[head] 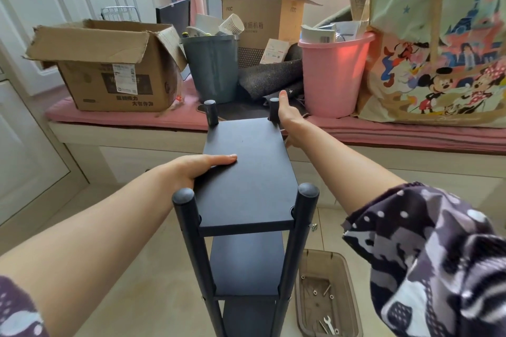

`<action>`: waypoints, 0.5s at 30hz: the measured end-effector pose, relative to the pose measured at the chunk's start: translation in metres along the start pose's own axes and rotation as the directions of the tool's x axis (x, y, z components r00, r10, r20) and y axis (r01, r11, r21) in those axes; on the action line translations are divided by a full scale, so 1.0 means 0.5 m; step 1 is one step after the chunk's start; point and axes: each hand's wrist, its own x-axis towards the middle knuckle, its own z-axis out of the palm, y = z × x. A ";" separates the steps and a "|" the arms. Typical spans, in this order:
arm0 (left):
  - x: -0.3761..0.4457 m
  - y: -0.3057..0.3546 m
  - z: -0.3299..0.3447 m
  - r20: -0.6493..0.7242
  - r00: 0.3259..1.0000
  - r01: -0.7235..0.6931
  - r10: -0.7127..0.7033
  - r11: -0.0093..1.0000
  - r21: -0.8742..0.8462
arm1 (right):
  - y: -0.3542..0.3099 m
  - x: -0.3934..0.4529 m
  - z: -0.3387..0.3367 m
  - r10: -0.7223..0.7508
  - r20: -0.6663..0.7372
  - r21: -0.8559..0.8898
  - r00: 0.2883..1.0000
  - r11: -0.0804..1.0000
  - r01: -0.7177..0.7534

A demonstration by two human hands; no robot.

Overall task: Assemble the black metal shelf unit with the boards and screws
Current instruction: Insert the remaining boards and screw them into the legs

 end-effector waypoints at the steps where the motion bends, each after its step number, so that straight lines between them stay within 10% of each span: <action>1: 0.001 0.001 0.001 0.000 1.000 0.006 -0.006 1.000 0.005 | -0.002 0.007 0.002 0.014 0.014 0.019 1.000 1.000 -0.014; 15: -0.012 0.006 0.013 -0.087 0.995 0.039 -0.040 0.999 -0.013 | -0.007 0.045 0.040 -0.081 -0.042 -0.112 0.996 0.991 0.076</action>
